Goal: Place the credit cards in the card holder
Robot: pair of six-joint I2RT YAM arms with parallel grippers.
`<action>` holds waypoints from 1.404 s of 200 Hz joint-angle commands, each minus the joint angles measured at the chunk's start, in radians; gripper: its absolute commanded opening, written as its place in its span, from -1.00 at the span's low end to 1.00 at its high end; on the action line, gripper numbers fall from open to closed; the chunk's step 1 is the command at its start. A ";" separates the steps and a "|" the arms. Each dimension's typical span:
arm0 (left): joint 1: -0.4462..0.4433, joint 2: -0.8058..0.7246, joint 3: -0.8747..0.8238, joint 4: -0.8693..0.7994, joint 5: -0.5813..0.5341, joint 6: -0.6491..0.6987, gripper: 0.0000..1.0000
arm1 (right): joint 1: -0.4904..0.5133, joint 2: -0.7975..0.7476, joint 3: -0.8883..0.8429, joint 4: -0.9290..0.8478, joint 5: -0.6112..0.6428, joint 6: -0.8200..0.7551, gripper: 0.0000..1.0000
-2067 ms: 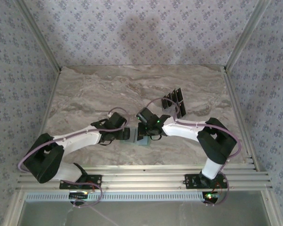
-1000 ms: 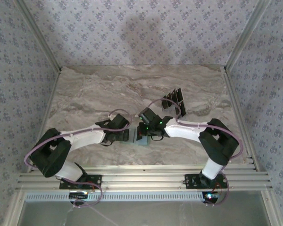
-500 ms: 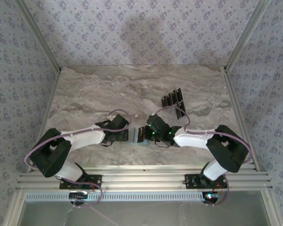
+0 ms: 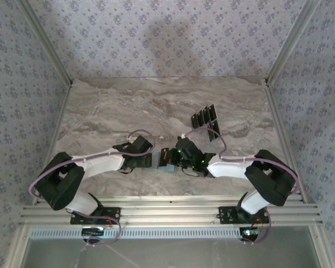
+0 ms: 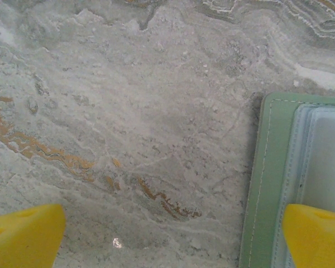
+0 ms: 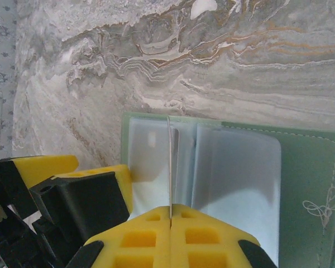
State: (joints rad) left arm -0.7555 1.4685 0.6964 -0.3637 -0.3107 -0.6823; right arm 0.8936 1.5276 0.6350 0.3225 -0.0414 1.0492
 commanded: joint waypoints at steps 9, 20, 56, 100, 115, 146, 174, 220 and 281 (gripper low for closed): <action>-0.006 0.029 -0.029 -0.063 -0.022 -0.006 1.00 | 0.001 0.017 -0.020 0.063 0.014 0.028 -1.00; -0.006 0.029 -0.028 -0.065 -0.022 -0.006 1.00 | 0.001 0.025 -0.025 0.075 0.015 0.032 -1.00; -0.007 0.030 -0.028 -0.067 -0.024 -0.006 1.00 | 0.002 0.049 -0.033 0.101 0.012 0.041 -1.00; -0.007 0.033 -0.027 -0.067 -0.023 -0.006 1.00 | 0.002 0.066 -0.051 0.126 0.007 0.052 -1.00; -0.007 0.034 -0.026 -0.067 -0.022 -0.006 0.99 | 0.002 0.075 -0.057 0.139 0.006 0.056 -1.00; -0.009 0.039 -0.023 -0.069 -0.024 -0.005 0.99 | 0.002 0.091 -0.068 0.165 -0.004 0.063 -1.00; -0.008 0.037 -0.022 -0.072 -0.025 -0.005 0.99 | 0.001 0.097 -0.084 0.191 -0.013 0.067 -1.00; -0.008 0.041 -0.021 -0.071 -0.025 -0.006 1.00 | -0.008 0.100 -0.113 0.219 -0.032 0.055 -1.00; -0.010 0.042 -0.016 -0.079 -0.028 -0.006 1.00 | -0.027 0.117 -0.143 0.254 -0.064 0.042 -1.00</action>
State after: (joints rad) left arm -0.7597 1.4746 0.6968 -0.3630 -0.3149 -0.6933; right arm 0.8742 1.6218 0.5175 0.5865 -0.0948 1.1038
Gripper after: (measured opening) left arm 0.997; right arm 0.058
